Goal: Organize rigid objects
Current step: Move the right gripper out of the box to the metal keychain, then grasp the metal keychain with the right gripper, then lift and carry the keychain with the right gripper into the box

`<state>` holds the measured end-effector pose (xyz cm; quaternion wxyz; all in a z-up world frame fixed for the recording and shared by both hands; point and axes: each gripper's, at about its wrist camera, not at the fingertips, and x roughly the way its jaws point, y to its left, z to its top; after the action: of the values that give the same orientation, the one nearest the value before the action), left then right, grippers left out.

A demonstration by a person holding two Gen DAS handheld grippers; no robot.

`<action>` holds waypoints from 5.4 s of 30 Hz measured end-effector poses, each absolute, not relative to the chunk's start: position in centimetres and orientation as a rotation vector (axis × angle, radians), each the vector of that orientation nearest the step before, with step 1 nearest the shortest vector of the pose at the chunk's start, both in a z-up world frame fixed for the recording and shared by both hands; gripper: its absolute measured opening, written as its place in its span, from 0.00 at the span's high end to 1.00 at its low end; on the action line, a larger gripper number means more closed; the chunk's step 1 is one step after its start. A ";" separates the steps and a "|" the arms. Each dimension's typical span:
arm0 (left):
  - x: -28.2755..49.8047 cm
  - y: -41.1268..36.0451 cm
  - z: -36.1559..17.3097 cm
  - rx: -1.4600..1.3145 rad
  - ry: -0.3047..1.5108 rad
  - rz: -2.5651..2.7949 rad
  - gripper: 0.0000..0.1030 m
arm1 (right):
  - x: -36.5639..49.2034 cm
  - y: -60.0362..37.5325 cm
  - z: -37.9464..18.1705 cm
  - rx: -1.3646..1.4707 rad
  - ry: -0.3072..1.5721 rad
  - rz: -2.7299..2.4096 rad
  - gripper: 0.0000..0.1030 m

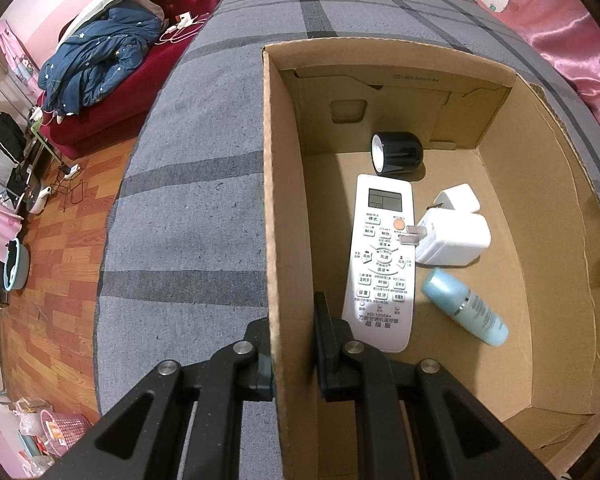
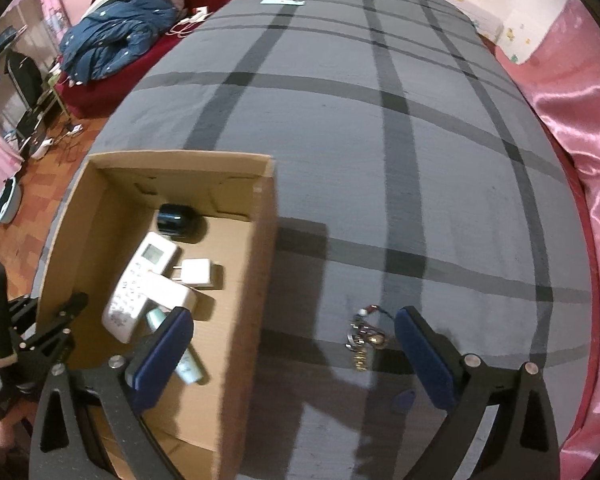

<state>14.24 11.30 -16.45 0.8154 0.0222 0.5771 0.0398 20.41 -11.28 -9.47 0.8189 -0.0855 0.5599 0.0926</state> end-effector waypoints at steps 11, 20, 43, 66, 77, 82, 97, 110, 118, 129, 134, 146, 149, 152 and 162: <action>14.2 11.5 -16.5 0.045 1.232 0.084 0.87 | 21.0 -16.2 -11.3 -0.138 1.212 0.131 0.00; 14.2 11.5 -16.5 0.039 1.231 0.083 0.87 | 21.7 -18.3 -15.4 -0.110 1.261 0.098 0.00; 14.2 11.6 -16.6 0.038 1.229 0.081 0.87 | 23.2 -22.1 -24.4 -0.060 1.348 0.073 0.00; 14.1 11.2 -16.7 0.056 1.226 0.087 0.87 | 21.5 -21.1 -24.2 -0.088 1.304 0.080 0.67; 14.1 11.2 -16.5 0.055 1.225 0.087 0.87 | 21.1 -21.9 -23.4 -0.087 1.301 0.078 0.67; 14.1 11.2 -16.4 0.054 1.226 0.086 0.87 | 21.7 -20.5 -22.1 -0.105 1.286 0.074 0.67; 14.1 11.2 -16.4 0.054 1.226 0.087 0.87 | 20.5 -20.1 -16.9 -0.132 1.243 0.064 0.68; 14.0 11.4 -16.3 0.055 1.224 0.087 0.87 | 20.0 -19.6 -12.9 -0.159 1.196 0.066 0.68; 14.1 11.4 -16.4 0.053 1.228 0.087 0.87 | 19.5 -18.7 -10.1 -0.177 1.163 0.075 0.68; 14.1 11.3 -16.5 0.058 1.229 0.089 0.87 | 19.4 -16.8 -5.9 -0.199 1.117 0.095 0.68; 14.2 11.3 -16.5 0.055 1.231 0.089 0.87 | 18.9 -15.3 -4.5 -0.206 1.100 0.119 0.68; 14.2 11.4 -16.5 0.053 1.230 0.088 0.87 | 17.5 -9.4 -3.1 -0.248 1.078 0.214 0.68; 14.2 11.3 -16.5 0.054 1.231 0.087 0.87 | 17.1 -7.9 -3.3 -0.254 1.080 0.243 0.68; 14.2 11.4 -16.5 0.049 1.231 0.086 0.87 | 16.8 -6.2 -3.7 -0.266 1.085 0.265 0.68; 14.2 11.4 -16.5 0.050 1.231 0.087 0.87 | 15.9 -1.7 -7.1 -0.280 1.128 0.327 0.68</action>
<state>14.21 11.35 -16.53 0.8154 0.0236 0.5770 0.0407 15.85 -1.67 -7.11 0.8233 -0.1315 0.5304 0.1535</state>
